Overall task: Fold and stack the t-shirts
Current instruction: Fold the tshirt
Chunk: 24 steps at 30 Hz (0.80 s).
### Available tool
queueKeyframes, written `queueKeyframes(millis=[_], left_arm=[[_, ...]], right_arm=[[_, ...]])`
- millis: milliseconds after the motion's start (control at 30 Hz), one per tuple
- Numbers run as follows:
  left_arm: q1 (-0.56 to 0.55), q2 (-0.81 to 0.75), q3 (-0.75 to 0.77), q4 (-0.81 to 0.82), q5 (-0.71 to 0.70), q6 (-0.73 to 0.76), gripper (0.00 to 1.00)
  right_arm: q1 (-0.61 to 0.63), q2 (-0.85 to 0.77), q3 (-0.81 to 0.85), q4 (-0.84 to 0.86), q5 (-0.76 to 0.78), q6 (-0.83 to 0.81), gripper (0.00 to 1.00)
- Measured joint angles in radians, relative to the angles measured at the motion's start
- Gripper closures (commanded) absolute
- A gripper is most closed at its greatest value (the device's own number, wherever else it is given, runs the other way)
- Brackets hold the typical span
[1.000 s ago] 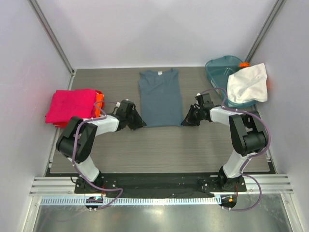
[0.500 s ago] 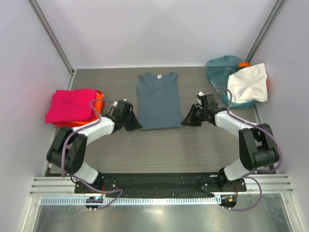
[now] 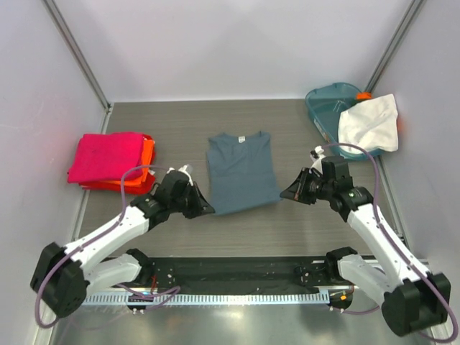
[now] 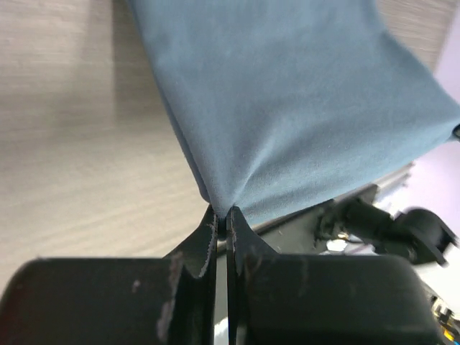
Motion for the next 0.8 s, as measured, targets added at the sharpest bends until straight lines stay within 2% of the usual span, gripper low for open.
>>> queueKeyframes(millis=[133, 233, 433, 800], left_arm=[[-0.015, -0.153, -0.037, -0.042, 0.004, -0.047, 1.00], [-0.015, -0.197, -0.027, -0.059, 0.000, -0.065, 1.00], [0.002, -0.117, 0.047, -0.086, 0.003, -0.067, 1.00], [0.129, 0.051, 0.232, -0.103, 0.029, -0.035, 1.00]], right_arm=[[0.002, -0.122, 0.000, -0.066, -0.011, 0.016, 0.99], [0.002, -0.136, 0.018, -0.097, -0.003, 0.023, 0.99], [0.002, -0.035, 0.096, -0.120, 0.037, 0.023, 0.99], [0.002, 0.196, 0.282, -0.115, 0.130, 0.009, 0.99]])
